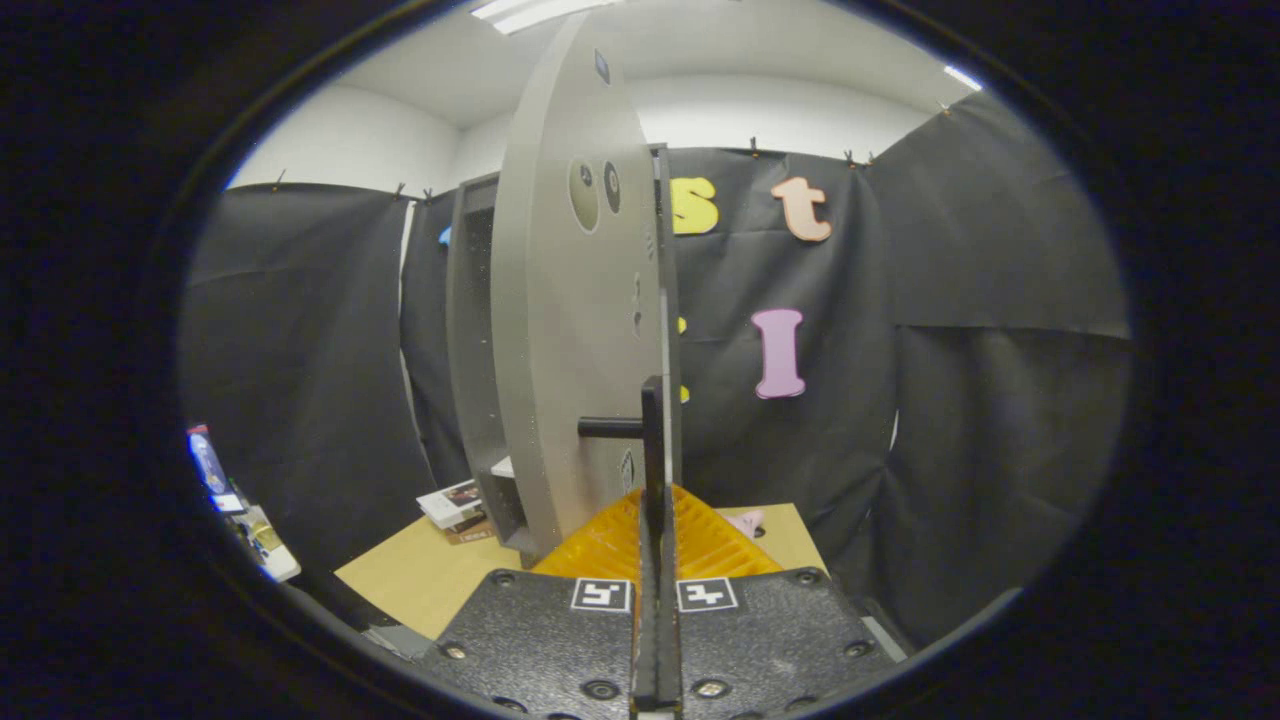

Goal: Open the shoe cabinet door, grab the shoes and put them into the shoe cabinet, then close the shoe cabinet door.

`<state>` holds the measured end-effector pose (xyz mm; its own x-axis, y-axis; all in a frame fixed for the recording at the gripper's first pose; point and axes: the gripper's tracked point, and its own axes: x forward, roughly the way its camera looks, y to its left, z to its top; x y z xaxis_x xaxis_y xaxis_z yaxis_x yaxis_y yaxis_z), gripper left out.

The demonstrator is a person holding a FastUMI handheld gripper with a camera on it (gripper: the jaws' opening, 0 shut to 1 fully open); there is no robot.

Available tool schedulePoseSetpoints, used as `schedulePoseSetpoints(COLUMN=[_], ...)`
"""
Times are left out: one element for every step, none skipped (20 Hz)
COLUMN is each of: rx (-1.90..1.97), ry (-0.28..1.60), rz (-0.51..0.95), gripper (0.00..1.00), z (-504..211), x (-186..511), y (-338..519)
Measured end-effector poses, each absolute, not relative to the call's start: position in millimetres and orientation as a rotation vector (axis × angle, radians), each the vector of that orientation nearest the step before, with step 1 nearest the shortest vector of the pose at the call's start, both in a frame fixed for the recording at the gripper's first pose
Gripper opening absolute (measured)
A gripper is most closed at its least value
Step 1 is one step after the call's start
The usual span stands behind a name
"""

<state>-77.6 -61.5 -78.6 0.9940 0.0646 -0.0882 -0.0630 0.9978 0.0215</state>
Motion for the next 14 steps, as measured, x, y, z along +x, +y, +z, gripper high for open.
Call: schedulePoseSetpoints(rx=[0.031,0.044,0.053,0.054,0.046,0.040,0.025,0.015,0.010,0.004,-0.008,-0.019,-0.040,-0.052], ry=[0.090,0.092,0.093,0.093,0.095,0.091,0.090,0.091,0.093,0.090,0.083,0.080,0.073,0.059], rz=[0.058,0.057,0.062,0.072,0.076,0.069,0.057,0.046,0.038,0.038,0.043,0.040,-0.008,-0.041], gripper=[0.04,0.04,0.04,0.04,0.04,0.04,0.04,0.04,0.04,0.04,0.04,0.06,0.12,0.29], z=[-79,-79,-80,-80,-81,-82,-83,-84,-85,-86,-86,-86,-88,-85], x=[-77,-76,-77,-76,-75,-75,-77,-79,-80,-81,-82,-84,-83,-88], y=[-63,-63,-62,-60,-63,-66,-67,-69,-70,-70,-70,-71,-81,-89])
